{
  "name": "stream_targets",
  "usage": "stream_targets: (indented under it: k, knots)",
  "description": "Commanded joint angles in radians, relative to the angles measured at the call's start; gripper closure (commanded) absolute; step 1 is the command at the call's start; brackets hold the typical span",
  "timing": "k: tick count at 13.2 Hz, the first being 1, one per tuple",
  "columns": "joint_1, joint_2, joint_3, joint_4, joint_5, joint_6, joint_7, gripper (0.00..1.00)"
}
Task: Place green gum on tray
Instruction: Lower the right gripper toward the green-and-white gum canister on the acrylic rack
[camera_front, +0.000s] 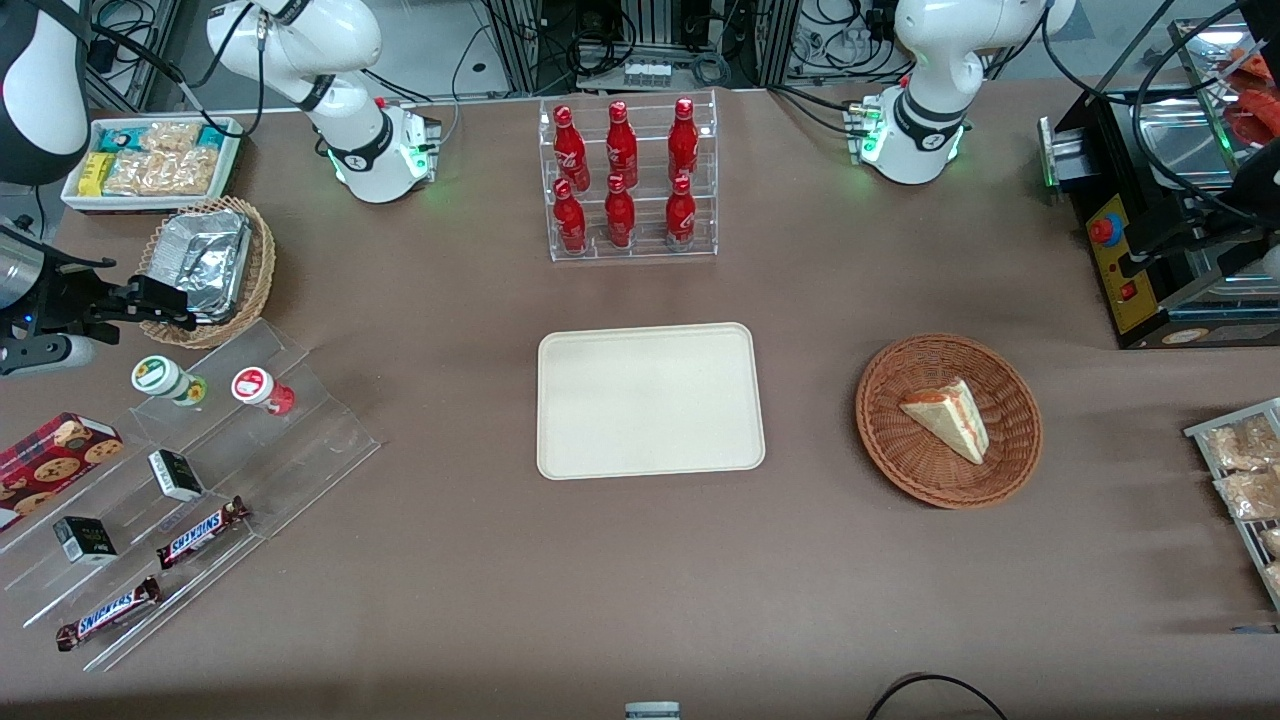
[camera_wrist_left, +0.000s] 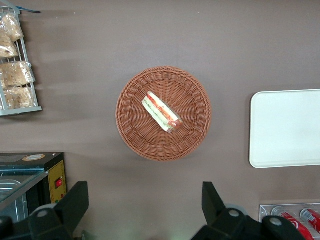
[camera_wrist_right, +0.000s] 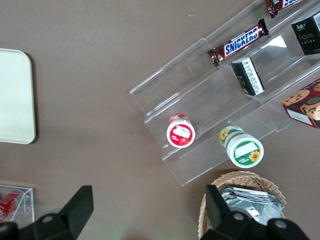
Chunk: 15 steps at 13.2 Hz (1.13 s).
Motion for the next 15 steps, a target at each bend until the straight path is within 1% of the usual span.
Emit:
stream_targets:
  k: [1,3,4,7,9,12,15]
  knots:
    - [0.007,0.028,-0.008,0.038,0.003,0.003,0.009,0.0]
    - [-0.002,0.033,-0.008,0.029,0.003,0.011,0.004,0.0]
    - [-0.009,0.036,-0.013,0.018,0.001,0.02,-0.025,0.0]
    - [-0.08,0.068,-0.015,-0.011,0.004,0.083,-0.297,0.0]
    - [-0.114,0.07,-0.016,-0.066,0.003,0.178,-0.408,0.0]
    - [-0.186,0.107,-0.015,-0.094,0.015,0.262,-0.684,0.0]
    - [-0.223,0.142,-0.015,-0.106,0.021,0.289,-0.842,0.0]
